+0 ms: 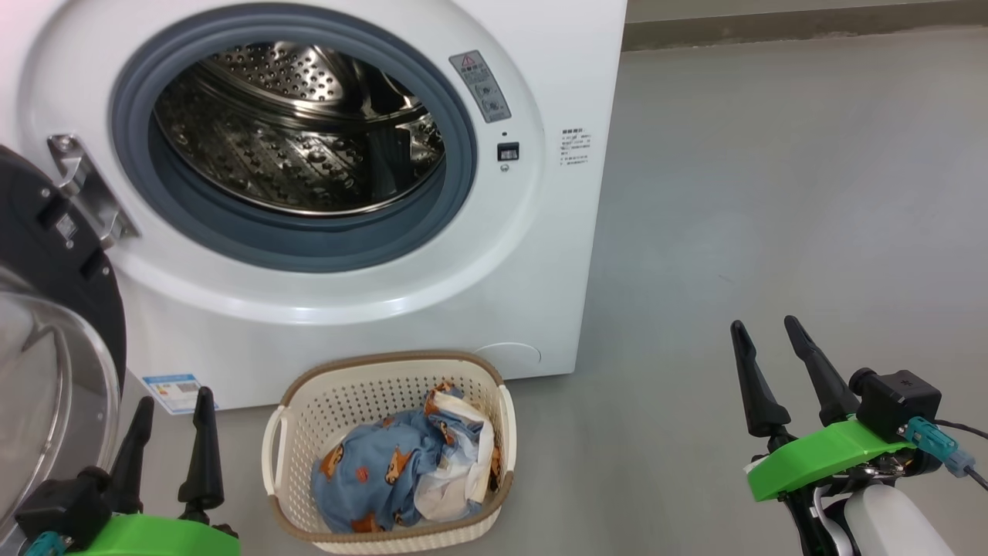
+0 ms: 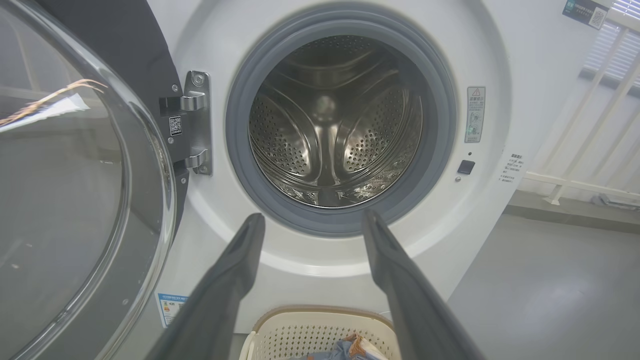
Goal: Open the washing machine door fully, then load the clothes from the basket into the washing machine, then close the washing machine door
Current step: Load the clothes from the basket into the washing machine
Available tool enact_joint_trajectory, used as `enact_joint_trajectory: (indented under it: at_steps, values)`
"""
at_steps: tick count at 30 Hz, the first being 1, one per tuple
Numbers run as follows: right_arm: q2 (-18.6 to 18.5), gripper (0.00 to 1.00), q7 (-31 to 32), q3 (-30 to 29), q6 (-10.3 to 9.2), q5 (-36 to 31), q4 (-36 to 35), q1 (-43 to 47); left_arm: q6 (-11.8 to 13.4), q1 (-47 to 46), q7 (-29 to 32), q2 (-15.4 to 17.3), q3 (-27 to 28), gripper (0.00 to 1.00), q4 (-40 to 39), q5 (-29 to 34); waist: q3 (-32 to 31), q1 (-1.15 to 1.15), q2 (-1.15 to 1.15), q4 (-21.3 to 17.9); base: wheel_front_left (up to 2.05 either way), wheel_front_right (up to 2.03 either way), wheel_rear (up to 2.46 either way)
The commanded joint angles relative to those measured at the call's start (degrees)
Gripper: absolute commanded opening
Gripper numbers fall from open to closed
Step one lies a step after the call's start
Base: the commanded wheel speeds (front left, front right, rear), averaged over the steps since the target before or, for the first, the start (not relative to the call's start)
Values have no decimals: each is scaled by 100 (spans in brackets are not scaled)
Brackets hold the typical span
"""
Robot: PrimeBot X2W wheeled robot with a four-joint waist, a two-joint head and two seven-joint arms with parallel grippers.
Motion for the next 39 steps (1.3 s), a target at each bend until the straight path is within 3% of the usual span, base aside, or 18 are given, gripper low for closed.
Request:
enact_joint_trajectory:
  at_steps: [1, 39]
  values:
    - [-15, 100, -52, 93, 43, 77, -120, -47, -20, -132, -37, 134, 198, 100, -140, -55, 1, 0, 0, -1, 80, -80, 0]
    - [44, 100, -52, 117, 43, 86, -133, -125, -20, -181, -37, 188, 88, 100, -155, -170, 229, 0, 0, -11, 5, -5, 0]
